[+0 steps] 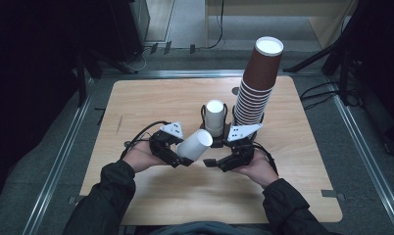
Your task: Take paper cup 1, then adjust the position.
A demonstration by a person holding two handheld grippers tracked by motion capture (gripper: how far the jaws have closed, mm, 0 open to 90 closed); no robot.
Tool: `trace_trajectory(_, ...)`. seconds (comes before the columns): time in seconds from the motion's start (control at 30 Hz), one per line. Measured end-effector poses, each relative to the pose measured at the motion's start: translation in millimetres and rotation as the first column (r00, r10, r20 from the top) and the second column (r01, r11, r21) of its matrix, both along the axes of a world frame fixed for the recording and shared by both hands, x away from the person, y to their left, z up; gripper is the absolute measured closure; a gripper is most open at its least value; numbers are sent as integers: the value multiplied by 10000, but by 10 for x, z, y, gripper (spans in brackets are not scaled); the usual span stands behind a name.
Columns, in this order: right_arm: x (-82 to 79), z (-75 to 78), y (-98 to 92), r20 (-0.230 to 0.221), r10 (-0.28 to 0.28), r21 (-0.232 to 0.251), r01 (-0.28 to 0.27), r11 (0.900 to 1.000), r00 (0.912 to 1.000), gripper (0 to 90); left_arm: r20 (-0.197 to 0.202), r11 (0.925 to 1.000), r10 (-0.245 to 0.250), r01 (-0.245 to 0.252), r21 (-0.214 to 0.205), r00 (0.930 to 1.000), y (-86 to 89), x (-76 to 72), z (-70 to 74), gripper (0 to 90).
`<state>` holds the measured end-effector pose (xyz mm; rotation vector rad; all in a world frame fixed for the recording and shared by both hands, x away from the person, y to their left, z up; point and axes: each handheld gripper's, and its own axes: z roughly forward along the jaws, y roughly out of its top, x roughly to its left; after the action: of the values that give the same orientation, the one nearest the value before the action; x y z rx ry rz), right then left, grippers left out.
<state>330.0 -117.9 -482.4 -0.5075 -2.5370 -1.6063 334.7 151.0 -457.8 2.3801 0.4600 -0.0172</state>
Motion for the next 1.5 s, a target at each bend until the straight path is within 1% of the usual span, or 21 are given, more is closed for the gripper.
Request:
trace_trajectory(0.03,-3,3,-8,20,-2,-66,2,10000,10000,250,20,10000,61,-61,-15,10000,8,0,4,263)
trace_trajectory(0.13,-11,8,-32,50,-21,-303,23,9995,10000,250,12,9995,27,-27,313,10000,32,14,15,263)
trace_trajectory(0.2,-19,5,-55,110,-87,-619,93,9980,9999,250,48,9985,30,-33,547,10000,41,18,20,263)
trace_trajectory(0.23,-19,5,-55,110,-87,-619,93,9980,9999,250,26,9982,53,-54,605,10000,40,18,18,263)
trace_trajectory(0.33,-26,-7,-70,181,-164,-964,181,9952,9997,250,-11,9966,-11,12,824,10000,40,26,20,263)
trace_trajectory(0.4,-28,-14,-74,233,-180,-1201,207,9925,9996,250,50,9951,-19,14,986,10000,35,27,27,263)
trace_trajectory(0.47,-22,-21,-71,259,-165,-1300,197,9913,9995,250,126,9934,-42,27,1144,9999,35,32,39,262)
trace_trajectory(0.53,-16,-24,-68,223,-125,-1373,154,9904,9997,249,98,9911,-81,67,1332,9999,39,47,46,262)
trace_trajectory(0.6,-8,-26,-63,172,-125,-1359,147,9906,9998,248,22,9890,-110,105,1478,9999,39,65,47,263)
trace_trajectory(0.63,-2,-28,-61,177,-115,-1356,138,9907,9998,247,100,9859,-120,102,1670,9999,35,70,45,263)
trace_trajectory(0.67,4,-28,-59,193,-96,-1366,121,9906,9998,247,73,9832,-128,112,1823,9999,30,76,40,262)
trace_trajectory(0.87,23,-21,-63,207,-130,-1460,159,9892,9997,244,-57,9711,-342,346,2361,9994,-2,75,24,263)
trace_trajectory(0.93,24,-24,-71,183,-137,-1486,163,9888,9997,244,-71,9693,-363,369,2432,9993,-17,77,22,263)
trace_trajectory(0.97,24,-25,-76,181,-146,-1484,172,9888,9997,244,-145,9691,-356,381,2436,9993,-26,73,22,262)
trace_trajectory(1.13,29,-14,-91,224,-141,-1405,171,9899,9996,241,-210,9616,-599,633,2670,9980,-65,70,2,262)
trace_trajectory(1.17,32,-13,-94,208,-150,-1388,177,9902,9997,242,-238,9594,-542,587,2757,9982,-76,63,-10,262)
trace_trajectory(1.23,36,-14,-93,248,-173,-1445,207,9893,9995,242,-264,9519,-583,636,2996,9979,-93,62,-30,262)
trace_trajectory(1.27,38,-14,-92,216,-140,-1451,170,9893,9997,242,-265,9497,-627,679,3058,9977,-100,62,-36,262)
trace_trajectory(1.5,29,-4,-53,304,61,-1392,-18,9903,9995,237,-368,9461,-708,788,3141,9968,-142,41,-56,262)
